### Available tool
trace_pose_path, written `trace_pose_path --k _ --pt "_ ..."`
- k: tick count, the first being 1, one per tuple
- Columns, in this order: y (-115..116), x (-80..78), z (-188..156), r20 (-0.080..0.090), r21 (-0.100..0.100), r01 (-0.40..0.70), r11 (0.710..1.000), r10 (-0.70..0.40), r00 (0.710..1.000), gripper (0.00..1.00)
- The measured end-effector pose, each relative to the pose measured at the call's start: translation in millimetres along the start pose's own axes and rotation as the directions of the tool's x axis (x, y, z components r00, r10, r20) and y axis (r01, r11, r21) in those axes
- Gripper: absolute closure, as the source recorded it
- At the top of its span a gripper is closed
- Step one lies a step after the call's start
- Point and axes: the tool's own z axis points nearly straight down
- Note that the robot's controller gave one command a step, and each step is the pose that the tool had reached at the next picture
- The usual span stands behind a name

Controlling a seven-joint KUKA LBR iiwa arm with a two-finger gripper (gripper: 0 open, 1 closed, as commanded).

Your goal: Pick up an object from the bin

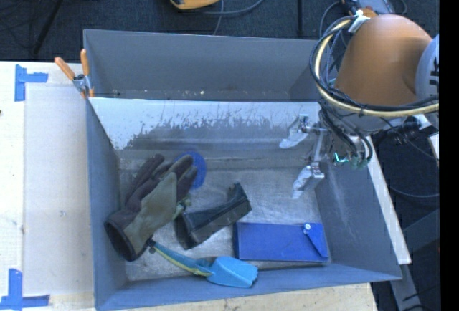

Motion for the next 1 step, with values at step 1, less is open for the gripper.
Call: trace_pose_path --k 1 --pt "0.4 -1.3 -3.6 0.007 0.0 0.002 1.0 -0.002 1.0 1.0"
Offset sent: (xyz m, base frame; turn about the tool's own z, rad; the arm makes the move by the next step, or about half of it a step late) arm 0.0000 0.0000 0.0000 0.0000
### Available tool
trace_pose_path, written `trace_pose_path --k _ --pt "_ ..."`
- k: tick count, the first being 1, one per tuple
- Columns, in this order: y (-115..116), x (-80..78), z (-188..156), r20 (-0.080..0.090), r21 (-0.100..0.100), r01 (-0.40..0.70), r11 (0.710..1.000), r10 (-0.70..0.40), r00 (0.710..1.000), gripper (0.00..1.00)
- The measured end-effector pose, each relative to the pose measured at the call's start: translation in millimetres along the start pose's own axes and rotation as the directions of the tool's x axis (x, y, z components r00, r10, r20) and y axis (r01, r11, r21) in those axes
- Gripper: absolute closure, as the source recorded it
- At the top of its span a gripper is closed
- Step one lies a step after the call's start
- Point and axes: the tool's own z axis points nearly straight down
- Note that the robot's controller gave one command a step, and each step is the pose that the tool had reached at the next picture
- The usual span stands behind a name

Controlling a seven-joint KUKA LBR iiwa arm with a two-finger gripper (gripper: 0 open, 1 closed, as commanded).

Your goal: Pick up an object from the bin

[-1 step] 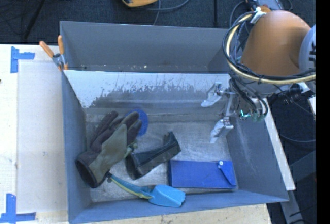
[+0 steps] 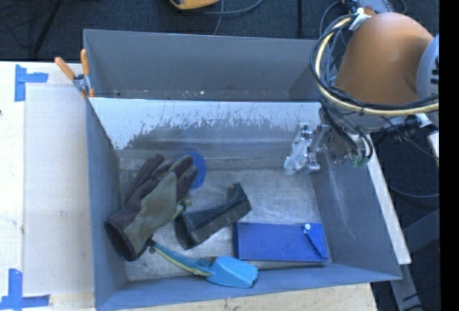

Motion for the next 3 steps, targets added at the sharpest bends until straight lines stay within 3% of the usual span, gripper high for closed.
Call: trace_pose_path --k 1,2,3 --pt "0 0.0 0 0.0 0.0 0.0 1.0 0.0 1.0 1.0" --pt "4 -7.5 27 0.006 0.001 0.067 0.998 -0.067 0.998 1.0" --pt "6 8.5 72 0.001 -0.001 0.014 1.0 -0.014 1.0 1.0"
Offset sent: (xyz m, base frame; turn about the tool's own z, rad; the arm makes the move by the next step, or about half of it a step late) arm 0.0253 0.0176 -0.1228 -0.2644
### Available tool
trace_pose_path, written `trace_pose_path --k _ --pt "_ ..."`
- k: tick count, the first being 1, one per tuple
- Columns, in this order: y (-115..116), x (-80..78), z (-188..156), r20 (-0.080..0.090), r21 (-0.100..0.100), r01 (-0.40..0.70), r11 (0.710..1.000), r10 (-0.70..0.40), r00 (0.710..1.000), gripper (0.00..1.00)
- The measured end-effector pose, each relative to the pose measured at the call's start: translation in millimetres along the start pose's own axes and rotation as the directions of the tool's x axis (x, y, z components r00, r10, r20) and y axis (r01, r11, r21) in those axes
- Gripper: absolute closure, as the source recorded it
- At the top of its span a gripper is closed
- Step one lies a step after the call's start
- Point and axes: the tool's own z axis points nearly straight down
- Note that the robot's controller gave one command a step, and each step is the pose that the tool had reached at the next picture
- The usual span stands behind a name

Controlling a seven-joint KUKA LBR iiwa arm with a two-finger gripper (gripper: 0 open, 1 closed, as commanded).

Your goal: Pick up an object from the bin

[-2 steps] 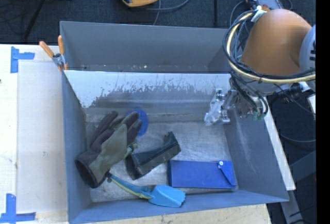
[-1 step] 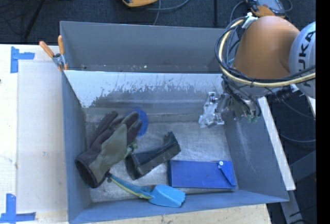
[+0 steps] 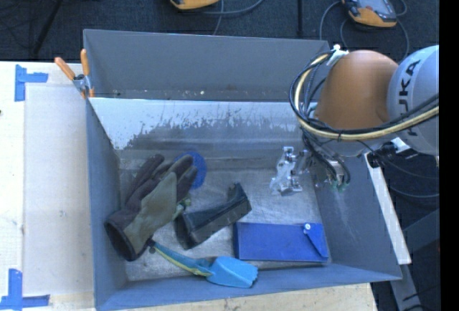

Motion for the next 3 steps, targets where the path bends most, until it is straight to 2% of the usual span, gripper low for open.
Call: trace_pose_path --k 1,2,3 --pt "5 -11.6 26 0.0 0.0 -0.174 0.985 0.174 0.985 1.0" --pt "60 -6.1 3 -0.003 0.002 0.127 0.992 -0.127 0.992 1.0" --pt "106 -8.8 -9 0.002 0.0 0.24 0.971 -0.24 0.971 1.0"
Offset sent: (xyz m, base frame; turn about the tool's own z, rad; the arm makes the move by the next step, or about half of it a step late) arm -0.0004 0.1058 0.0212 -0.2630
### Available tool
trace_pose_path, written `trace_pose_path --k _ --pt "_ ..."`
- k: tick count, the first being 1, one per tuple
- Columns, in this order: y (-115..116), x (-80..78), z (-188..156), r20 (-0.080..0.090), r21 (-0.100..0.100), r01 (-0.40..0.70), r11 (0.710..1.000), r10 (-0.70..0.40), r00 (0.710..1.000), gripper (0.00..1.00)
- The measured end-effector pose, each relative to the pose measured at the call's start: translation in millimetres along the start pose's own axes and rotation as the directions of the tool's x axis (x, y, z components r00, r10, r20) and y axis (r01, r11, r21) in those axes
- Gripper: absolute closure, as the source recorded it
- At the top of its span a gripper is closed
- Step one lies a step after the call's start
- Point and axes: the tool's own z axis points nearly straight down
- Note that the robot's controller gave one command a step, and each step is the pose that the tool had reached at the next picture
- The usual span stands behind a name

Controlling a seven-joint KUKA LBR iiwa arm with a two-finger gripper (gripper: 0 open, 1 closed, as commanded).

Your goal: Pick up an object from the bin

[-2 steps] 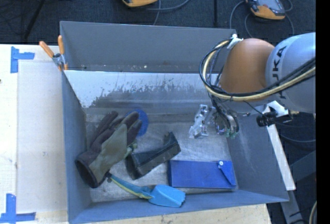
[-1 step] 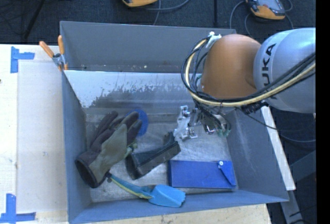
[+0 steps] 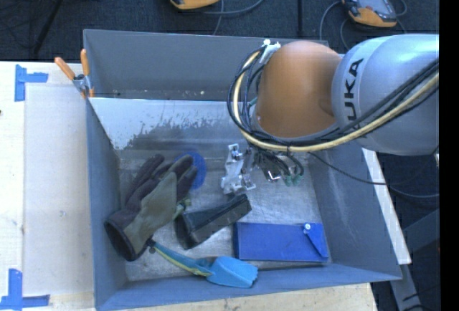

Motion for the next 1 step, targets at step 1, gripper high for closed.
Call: trace_pose_path --k 1 --pt "-30.8 -20.4 20.3 0.0 0.001 -0.228 0.974 0.228 0.974 1.0"
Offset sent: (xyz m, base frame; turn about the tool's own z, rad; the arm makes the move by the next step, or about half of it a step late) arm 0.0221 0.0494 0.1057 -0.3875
